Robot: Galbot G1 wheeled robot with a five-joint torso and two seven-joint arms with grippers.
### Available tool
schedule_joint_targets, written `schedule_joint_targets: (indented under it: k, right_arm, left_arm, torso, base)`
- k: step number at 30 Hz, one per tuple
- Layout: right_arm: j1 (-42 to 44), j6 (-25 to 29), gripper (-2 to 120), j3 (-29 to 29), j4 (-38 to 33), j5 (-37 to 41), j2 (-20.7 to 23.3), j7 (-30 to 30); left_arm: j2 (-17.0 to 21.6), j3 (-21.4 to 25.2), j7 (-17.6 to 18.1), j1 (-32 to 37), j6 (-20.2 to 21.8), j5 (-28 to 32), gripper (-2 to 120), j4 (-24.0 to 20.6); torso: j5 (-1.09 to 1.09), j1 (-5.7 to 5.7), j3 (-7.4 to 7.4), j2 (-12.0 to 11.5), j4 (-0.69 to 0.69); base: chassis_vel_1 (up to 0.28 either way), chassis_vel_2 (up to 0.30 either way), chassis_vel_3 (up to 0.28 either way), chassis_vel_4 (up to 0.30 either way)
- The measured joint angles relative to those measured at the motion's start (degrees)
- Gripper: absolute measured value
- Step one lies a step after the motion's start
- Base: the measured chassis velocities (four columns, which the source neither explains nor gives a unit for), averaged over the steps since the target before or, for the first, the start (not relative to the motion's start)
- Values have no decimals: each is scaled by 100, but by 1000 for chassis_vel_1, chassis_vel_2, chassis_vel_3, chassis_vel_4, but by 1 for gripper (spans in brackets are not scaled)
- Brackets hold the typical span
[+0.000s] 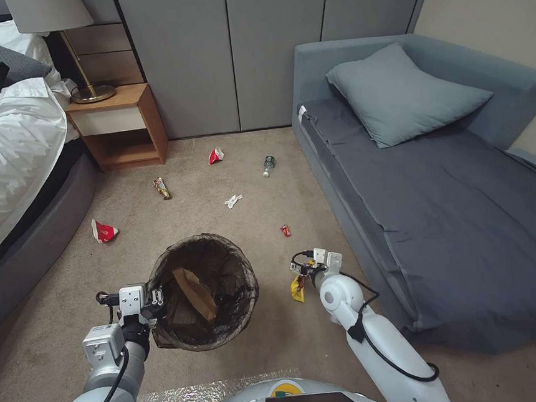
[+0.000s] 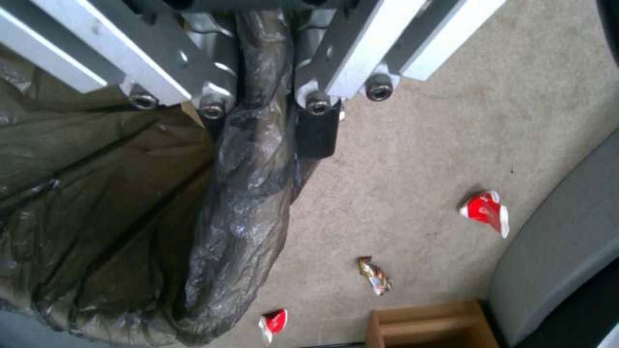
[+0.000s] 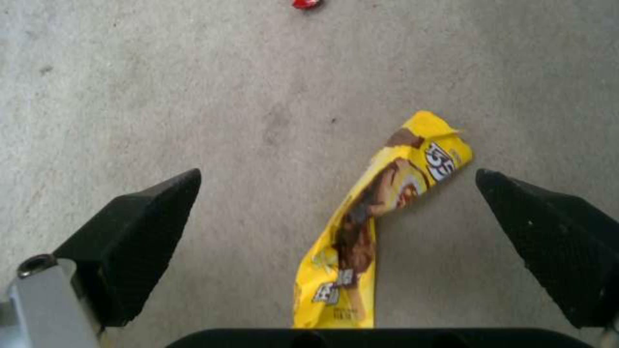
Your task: Pick up the trash bin, then pick up the garbage from the floor and place it into the trash bin.
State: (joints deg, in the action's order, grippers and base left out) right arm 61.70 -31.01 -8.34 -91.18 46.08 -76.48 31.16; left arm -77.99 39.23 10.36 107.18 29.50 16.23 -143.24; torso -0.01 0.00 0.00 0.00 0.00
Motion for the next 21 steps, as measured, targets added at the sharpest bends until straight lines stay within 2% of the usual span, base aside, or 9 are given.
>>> schedule_joint_targets:
  k: [13, 21]
  right_arm:
    - [-265, -207, 100, 278, 587, 118, -166, 401]
    - [-335, -252, 100, 309, 948, -97, -314, 510]
  left_arm:
    - [-28, -10, -9, -45, 1, -21, 5, 0]
    - [-29, -25, -17, -70, -4, -30, 5, 0]
  torso:
    - [0, 0, 0, 0, 0]
    - [0, 0, -1, 0, 0]
  base:
    - [0, 0, 0, 0]
    - [0, 0, 0, 0]
